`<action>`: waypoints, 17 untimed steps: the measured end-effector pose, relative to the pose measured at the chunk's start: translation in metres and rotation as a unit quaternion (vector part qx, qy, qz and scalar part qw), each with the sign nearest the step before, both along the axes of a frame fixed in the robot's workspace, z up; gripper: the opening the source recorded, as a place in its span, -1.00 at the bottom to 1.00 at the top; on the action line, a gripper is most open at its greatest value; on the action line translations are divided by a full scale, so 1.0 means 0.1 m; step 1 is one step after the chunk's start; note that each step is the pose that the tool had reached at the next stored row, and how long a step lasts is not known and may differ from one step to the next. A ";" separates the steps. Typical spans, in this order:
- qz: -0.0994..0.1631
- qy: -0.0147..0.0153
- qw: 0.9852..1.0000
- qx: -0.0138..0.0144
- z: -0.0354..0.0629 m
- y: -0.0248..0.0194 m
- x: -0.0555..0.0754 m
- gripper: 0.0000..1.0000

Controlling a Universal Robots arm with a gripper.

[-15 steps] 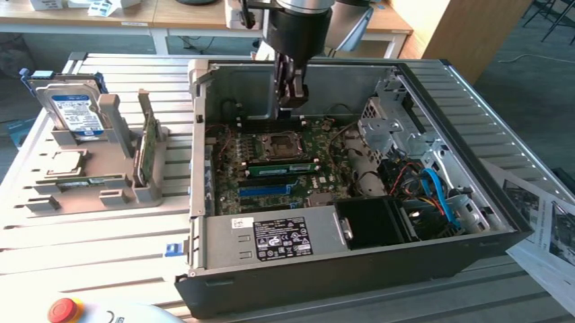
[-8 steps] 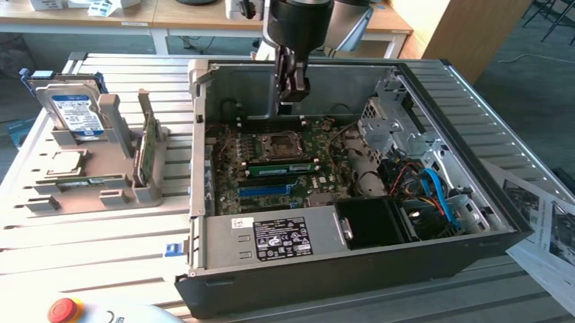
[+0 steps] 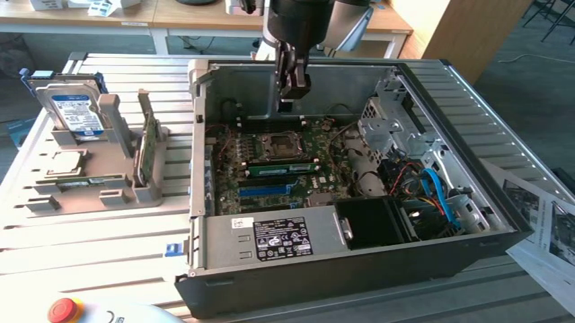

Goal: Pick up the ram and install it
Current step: 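Press down the ram until it locks into place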

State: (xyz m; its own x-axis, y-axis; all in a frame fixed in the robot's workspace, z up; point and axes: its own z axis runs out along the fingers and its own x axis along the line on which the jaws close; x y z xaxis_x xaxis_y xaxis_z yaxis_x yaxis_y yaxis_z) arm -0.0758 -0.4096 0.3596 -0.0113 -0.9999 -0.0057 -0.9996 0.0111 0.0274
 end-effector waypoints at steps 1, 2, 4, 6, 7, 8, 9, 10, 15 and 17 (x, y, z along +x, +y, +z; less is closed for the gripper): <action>0.000 0.000 1.000 0.000 0.000 0.000 0.00 -0.79; 0.000 0.000 1.000 0.000 0.000 0.000 0.00 -0.79; 0.000 0.000 1.000 0.000 0.000 0.000 0.00 -0.79; 0.000 0.000 1.000 0.000 0.000 0.000 0.00 -0.79; -0.001 0.000 1.000 0.000 0.000 0.000 0.00 -0.79; -0.001 0.000 1.000 0.000 0.000 0.000 0.00 -0.79; -0.002 0.000 1.000 0.000 0.000 0.000 0.00 -0.79; -0.003 0.000 1.000 0.000 0.000 0.000 0.00 -0.79; -0.014 0.000 1.000 0.000 0.000 0.000 0.00 -0.79; -0.018 0.000 1.000 0.000 0.000 0.000 0.00 -0.79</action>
State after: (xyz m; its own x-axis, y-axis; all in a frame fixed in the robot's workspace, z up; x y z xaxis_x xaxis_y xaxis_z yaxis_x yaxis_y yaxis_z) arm -0.0758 -0.4096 0.3596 -0.0477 -0.9988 -0.0057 -0.9985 0.0475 0.0274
